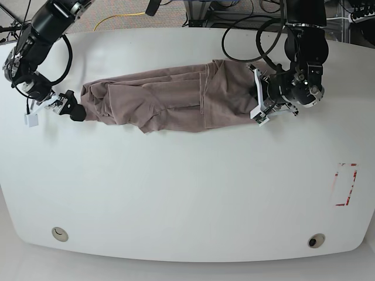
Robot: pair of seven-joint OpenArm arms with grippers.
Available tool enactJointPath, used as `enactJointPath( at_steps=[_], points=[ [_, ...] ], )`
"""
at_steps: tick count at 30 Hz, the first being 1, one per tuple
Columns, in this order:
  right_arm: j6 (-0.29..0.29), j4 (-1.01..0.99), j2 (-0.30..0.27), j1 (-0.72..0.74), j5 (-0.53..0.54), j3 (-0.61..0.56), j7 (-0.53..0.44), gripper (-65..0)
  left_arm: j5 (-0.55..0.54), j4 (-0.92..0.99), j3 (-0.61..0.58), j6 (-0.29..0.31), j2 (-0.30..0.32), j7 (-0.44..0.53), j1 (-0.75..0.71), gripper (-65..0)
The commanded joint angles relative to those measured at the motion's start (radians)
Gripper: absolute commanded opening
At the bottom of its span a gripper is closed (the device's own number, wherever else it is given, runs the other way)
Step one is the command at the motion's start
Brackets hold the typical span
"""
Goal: Fold the T-shirt properly
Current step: 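Regrasp the strip ends with both grippers and push them toward each other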
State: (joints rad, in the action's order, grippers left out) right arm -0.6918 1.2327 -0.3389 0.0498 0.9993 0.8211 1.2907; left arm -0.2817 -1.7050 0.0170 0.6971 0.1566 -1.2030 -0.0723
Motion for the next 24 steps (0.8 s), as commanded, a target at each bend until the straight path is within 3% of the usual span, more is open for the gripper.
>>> enactJointPath(
  at_steps=[1, 12, 21, 22, 24],
  points=[
    [-0.006, 0.009, -0.021, 0.005, 0.03, 0.002, -0.018, 0.0, 0.009, -0.013, 0.002, 0.001, 0.007, -0.004, 0.01, -56.2],
    [-0.006, 0.022, 0.07, -0.064, 0.026, -0.096, -0.02, 0.0, 0.009, -0.014, 0.002, 0.001, 0.007, -0.004, 0.01, -56.2],
    [-0.006, 0.23, 0.145, -0.109, 0.025, -0.173, -0.02, -0.6, 0.011, -0.013, 0.002, 0.001, 0.007, -0.004, 0.01, -56.2],
    [-0.006, 0.232, 0.151, -0.109, 0.023, -0.173, -0.023, -3.3, 0.011, -0.011, 0.001, 0.001, 0.007, -0.004, 0.01, -56.2],
    [-0.006, 0.23, 0.154, -0.106, 0.023, -0.176, -0.049, -14.7, 0.011, -0.011, -0.002, 0.001, 0.002, -0.004, 0.012, -56.2]
  ],
)
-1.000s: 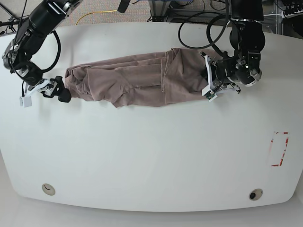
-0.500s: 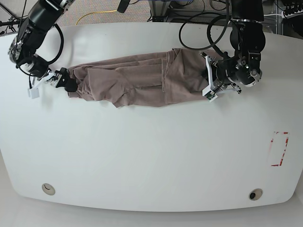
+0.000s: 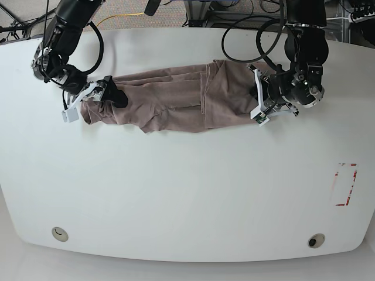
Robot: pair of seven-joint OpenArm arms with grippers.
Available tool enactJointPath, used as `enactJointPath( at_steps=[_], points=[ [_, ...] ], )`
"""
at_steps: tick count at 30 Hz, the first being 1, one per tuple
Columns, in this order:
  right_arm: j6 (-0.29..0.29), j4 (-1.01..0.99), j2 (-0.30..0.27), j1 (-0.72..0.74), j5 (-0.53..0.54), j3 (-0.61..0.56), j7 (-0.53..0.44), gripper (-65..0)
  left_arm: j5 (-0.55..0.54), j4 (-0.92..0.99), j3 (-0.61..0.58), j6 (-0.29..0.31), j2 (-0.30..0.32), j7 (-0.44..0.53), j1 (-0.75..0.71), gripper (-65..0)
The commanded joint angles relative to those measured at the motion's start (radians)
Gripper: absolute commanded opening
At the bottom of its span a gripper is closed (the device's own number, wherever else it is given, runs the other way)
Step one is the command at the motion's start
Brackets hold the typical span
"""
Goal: Fold the T-shirt properly
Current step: 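Regrasp the strip ends with both grippers and push them toward each other, then fold the strip in half by bringing both grippers together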
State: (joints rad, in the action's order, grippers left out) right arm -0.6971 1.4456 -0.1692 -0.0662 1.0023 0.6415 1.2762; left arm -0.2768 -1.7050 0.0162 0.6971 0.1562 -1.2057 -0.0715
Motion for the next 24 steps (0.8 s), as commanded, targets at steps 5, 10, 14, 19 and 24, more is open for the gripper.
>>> enactJointPath(
  at_steps=[5, 10, 14, 19, 24],
  points=[
    [0.02, 0.017, -0.023, 0.01, 0.017, 0.004, -0.077, -51.2, 0.006, 0.01, -0.031, 0.001, 0.001, -0.001, 0.04, -56.2],
    [0.023, 0.074, -0.046, 0.027, -0.076, -0.015, -0.082, -65.0, 0.006, 0.096, -0.112, 0.001, -0.007, -0.001, 0.088, -56.2],
    [0.02, 0.16, -0.043, 0.035, -0.205, -0.015, -0.082, -65.0, 0.004, 0.21, -0.115, 0.001, -0.079, 0.0, 0.157, -56.2],
    [0.017, 0.304, -0.039, 0.036, -0.288, -0.016, -0.082, -65.0, 0.004, 0.336, -0.123, -0.026, -0.163, 0.057, 0.233, -56.2],
    [0.018, 0.441, -0.042, 0.047, -0.283, -0.018, -0.08, -65.0, 0.004, 0.471, -0.123, -0.112, -0.229, 0.148, 0.264, -56.2]
  ],
)
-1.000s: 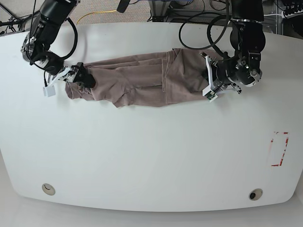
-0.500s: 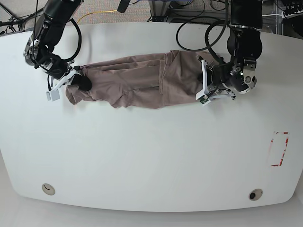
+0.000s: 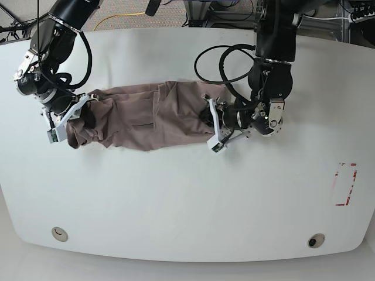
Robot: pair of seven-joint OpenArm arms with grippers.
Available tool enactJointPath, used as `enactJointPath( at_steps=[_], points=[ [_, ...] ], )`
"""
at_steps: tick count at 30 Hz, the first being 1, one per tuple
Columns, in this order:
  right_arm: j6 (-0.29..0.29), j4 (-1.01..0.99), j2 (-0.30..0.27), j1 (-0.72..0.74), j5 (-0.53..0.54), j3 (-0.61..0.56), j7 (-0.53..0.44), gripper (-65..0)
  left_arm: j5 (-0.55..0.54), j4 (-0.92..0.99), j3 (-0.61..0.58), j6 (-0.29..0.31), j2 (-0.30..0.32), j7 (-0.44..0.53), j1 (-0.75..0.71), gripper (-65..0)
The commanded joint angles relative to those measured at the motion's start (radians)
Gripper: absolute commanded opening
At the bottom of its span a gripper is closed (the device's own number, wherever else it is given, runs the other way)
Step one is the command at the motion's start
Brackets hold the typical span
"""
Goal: Fold the T-shirt properly
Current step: 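Fold the strip in half by bringing both grippers together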
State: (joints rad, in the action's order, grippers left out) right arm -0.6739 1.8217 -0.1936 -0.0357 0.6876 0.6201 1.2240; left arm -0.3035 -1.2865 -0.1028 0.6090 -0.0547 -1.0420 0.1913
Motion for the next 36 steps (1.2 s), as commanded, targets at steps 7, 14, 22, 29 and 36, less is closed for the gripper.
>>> enactJointPath(
  at_steps=[7, 14, 22, 29, 36],
  points=[
    [-0.02, 0.123, -0.014, 0.081, 0.033, -0.019, 0.024, -65.0, 0.028, 0.239, -0.004, -0.149, -0.101, 0.136, 0.055, -56.2],
    [-0.024, 0.123, 0.004, 0.115, 0.033, -0.17, 0.032, -65.0, 0.025, 0.284, -0.004, -0.171, -0.102, 0.217, 0.056, -56.2],
    [-0.024, 0.118, 0.038, 0.115, 0.027, -0.277, 0.027, -65.0, 0.025, 0.279, -0.004, -0.171, -0.102, 0.219, 0.056, -56.2],
    [-0.024, 0.117, 0.087, 0.099, 0.014, -0.334, 0.026, -65.0, 0.025, 0.281, -0.001, -0.171, -0.102, 0.219, 0.056, -56.2],
    [-0.024, 0.118, 0.13, 0.096, -0.105, -0.412, 0.026, -53.7, 0.025, 0.282, -0.002, -0.171, -0.102, 0.22, 0.056, -56.2]
  ],
)
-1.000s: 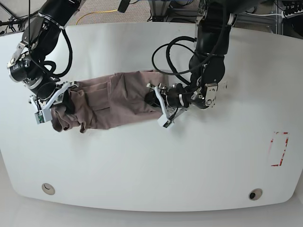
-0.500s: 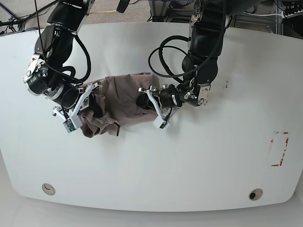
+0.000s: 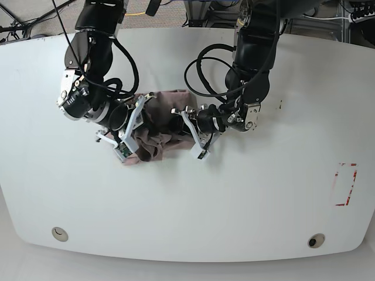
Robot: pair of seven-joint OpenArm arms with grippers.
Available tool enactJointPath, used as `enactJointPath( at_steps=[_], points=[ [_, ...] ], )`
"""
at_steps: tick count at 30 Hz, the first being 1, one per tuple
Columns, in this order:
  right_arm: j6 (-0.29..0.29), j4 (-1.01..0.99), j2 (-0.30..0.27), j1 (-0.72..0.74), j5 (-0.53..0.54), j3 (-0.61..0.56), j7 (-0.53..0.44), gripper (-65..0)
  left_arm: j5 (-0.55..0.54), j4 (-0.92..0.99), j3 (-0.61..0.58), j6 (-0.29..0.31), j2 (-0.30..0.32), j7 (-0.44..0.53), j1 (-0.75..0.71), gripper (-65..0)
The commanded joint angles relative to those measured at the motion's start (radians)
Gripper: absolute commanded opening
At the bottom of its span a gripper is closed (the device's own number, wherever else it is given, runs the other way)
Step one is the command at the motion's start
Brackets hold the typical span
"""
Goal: Fold the T-shirt properly
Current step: 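Fold the strip in half by bringing both grippers together, then release the left gripper and press the bundle with the right gripper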
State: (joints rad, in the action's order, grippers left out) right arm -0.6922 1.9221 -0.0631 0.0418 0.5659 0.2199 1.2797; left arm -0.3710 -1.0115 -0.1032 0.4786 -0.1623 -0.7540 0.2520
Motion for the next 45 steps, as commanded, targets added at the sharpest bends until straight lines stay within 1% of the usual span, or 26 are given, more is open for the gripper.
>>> enactJointPath(
  at_steps=[1, 2, 4, 5, 7, 9, 10, 12, 17, 21, 22, 23, 25, 28, 31, 33, 39, 41, 45],
  points=[
    [-0.006, 0.017, -0.001, 0.019, 0.012, -0.027, -0.03, -49.0, 0.092, 0.009, 0.0, -0.041, 0.005, -0.068, -0.004, -56.2],
    [-0.002, 0.017, 0.001, 0.019, 0.012, -0.043, -0.031, -43.4, 0.092, 0.009, 0.0, -0.041, 0.005, -0.068, -0.004, -56.2],
    [0.016, 0.017, 0.012, 0.014, 0.012, -0.057, -0.048, -34.9, 0.092, 0.006, 0.0, -0.041, 0.005, -0.068, -0.004, -56.2],
    [0.044, 0.017, 0.022, 0.011, 0.012, -0.058, -0.073, -28.4, 0.092, 0.006, 0.0, -0.041, 0.005, -0.068, -0.004, -56.2],
    [0.096, 0.012, 0.026, 0.01, 0.012, -0.06, -0.111, -18.4, 0.092, 0.007, 0.0, -0.041, 0.005, -0.068, -0.004, -56.2],
    [0.139, -0.011, 0.027, 0.01, 0.015, -0.061, -0.148, -11.1, 0.092, 0.007, 0.001, -0.041, 0.005, -0.068, -0.004, -56.2],
    [0.148, -0.016, 0.027, 0.01, 0.015, -0.061, -0.162, -8.2, 0.092, 0.006, 0.001, -0.041, 0.005, -0.068, -0.004, -56.2],
    [0.156, -0.019, 0.021, 0.011, 0.016, -0.063, -0.168, -4.6, 0.092, 0.006, 0.003, -0.041, 0.005, -0.068, -0.004, -56.1],
    [0.156, 0.021, -0.005, 0.007, 0.019, -0.061, -0.168, -4.3, 0.091, 0.004, 0.004, -0.041, 0.005, -0.066, 0.008, -56.1],
    [0.154, 0.049, -0.04, -0.015, 0.019, -0.053, -0.177, -4.3, 0.089, 0.004, 0.006, -0.037, 0.005, -0.066, 0.019, -55.0],
    [0.153, 0.049, -0.047, -0.015, 0.019, -0.046, -0.179, -4.3, 0.089, 0.003, 0.006, -0.037, 0.005, -0.066, 0.02, -53.3],
    [0.141, 0.049, -0.051, -0.016, 0.019, -0.026, -0.183, -4.3, 0.086, -0.008, 0.006, -0.036, 0.005, -0.066, 0.027, -50.1],
    [0.101, 0.046, -0.051, -0.021, 0.019, 0.022, -0.194, -4.3, 0.056, -0.042, 0.006, -0.036, 0.005, -0.06, 0.023, -42.9],
    [0.033, 0.044, -0.05, -0.03, 0.019, 0.085, -0.194, -4.4, -0.009, -0.108, 0.006, -0.036, 0.005, -0.025, 0.02, -32.4],
    [-0.005, 0.044, -0.05, -0.032, 0.019, 0.134, -0.194, -4.4, -0.076, -0.155, 0.006, -0.036, 0.019, -0.02, 0.022, -26.1],
    [-0.006, 0.044, -0.053, -0.033, 0.019, 0.149, -0.19, -4.4, -0.128, -0.178, 0.006, -0.036, 0.034, -0.019, 0.022, -25.7],
    [-0.006, 0.044, -0.056, -0.05, 0.019, 0.146, -0.19, -4.4, -0.346, -0.267, 0.006, -0.036, 0.131, -0.022, 0.025, -25.8],
    [-0.006, 0.044, -0.051, -0.053, 0.019, 0.144, -0.19, -4.4, -0.375, -0.307, 0.015, -0.036, 0.162, -0.025, 0.022, -26.0],
    [-0.006, 0.044, -0.05, -0.056, 0.019, 0.118, -0.188, -4.4, -0.397, -0.37, 0.124, -0.036, 0.231, -0.085, 0.02, -26.0]
  ],
)
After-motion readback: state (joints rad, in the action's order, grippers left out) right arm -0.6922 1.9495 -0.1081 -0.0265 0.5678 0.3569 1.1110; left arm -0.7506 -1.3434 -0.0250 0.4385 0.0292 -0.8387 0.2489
